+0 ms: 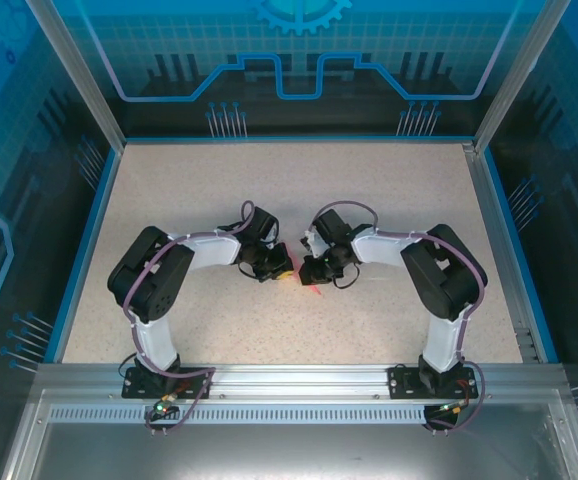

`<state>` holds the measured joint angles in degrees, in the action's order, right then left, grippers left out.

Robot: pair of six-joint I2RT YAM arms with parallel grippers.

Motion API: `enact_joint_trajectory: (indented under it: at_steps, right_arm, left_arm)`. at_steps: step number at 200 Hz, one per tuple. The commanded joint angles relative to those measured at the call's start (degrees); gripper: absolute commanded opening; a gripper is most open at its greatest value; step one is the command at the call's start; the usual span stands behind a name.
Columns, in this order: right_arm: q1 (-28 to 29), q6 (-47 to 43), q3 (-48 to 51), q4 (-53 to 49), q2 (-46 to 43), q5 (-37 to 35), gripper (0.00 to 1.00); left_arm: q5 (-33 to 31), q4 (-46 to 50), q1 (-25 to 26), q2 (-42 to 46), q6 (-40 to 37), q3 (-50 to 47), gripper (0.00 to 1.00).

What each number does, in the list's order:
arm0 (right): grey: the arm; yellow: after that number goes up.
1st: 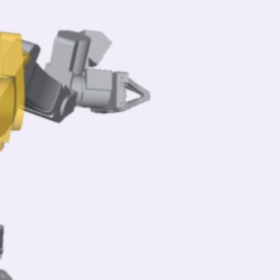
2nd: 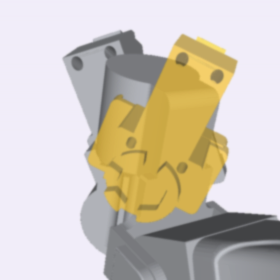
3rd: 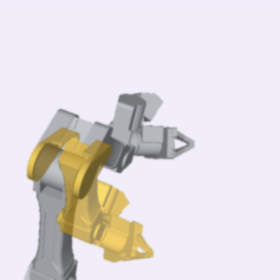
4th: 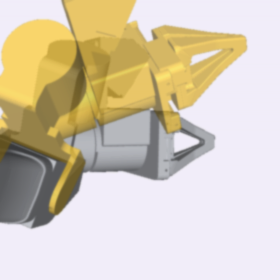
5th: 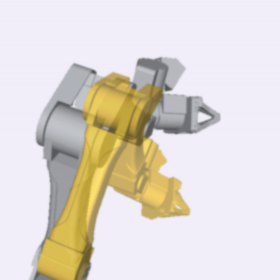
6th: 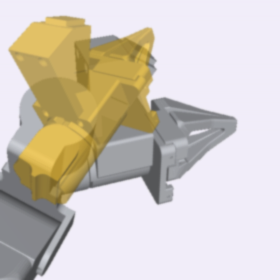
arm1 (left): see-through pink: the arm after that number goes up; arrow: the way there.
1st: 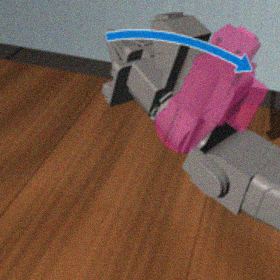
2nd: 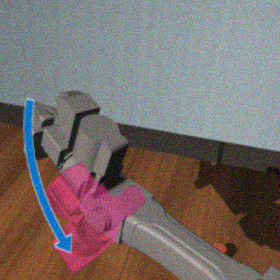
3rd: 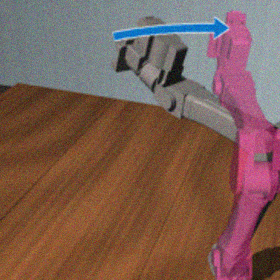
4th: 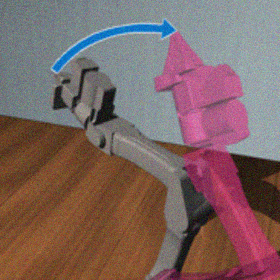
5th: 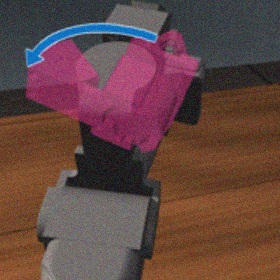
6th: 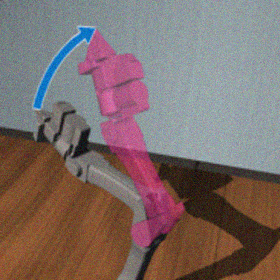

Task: Fold a paper plane with a square sheet of paper (pick it up from the middle)
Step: Fold the wing for the fifth time at the center of the table.

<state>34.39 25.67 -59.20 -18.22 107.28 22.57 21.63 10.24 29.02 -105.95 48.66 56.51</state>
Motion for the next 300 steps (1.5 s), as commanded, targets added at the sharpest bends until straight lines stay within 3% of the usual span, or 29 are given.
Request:
enact_joint_trajectory:
  at_steps: [1, 50, 97, 300]
  right_arm:
    - [-1.2, 0.4, 3.2, -2.1, 2.1, -2.2, 0.11]
    - [-2.1, 1.5, 4.6, -0.2, 2.9, -0.2, 0.11]
    - [-2.5, 2.0, 4.7, 0.4, 4.1, 0.6, 0.11]
    - [-2.9, 1.1, 5.7, -0.6, 6.0, 0.9, 0.11]
  left_arm:
    - [-3.6, 3.4, -0.3, -0.1, -4.8, 1.6, 0.1]
    - [-7.1, 0.3, -0.8, 7.3, -7.1, -0.7, 0.16]
    - [-7.4, -5.8, -2.8, 8.0, -8.1, -4.9, 0.16]
    - [-10.2, -6.9, -9.2, -0.9, -12.5, -3.9, 0.15]
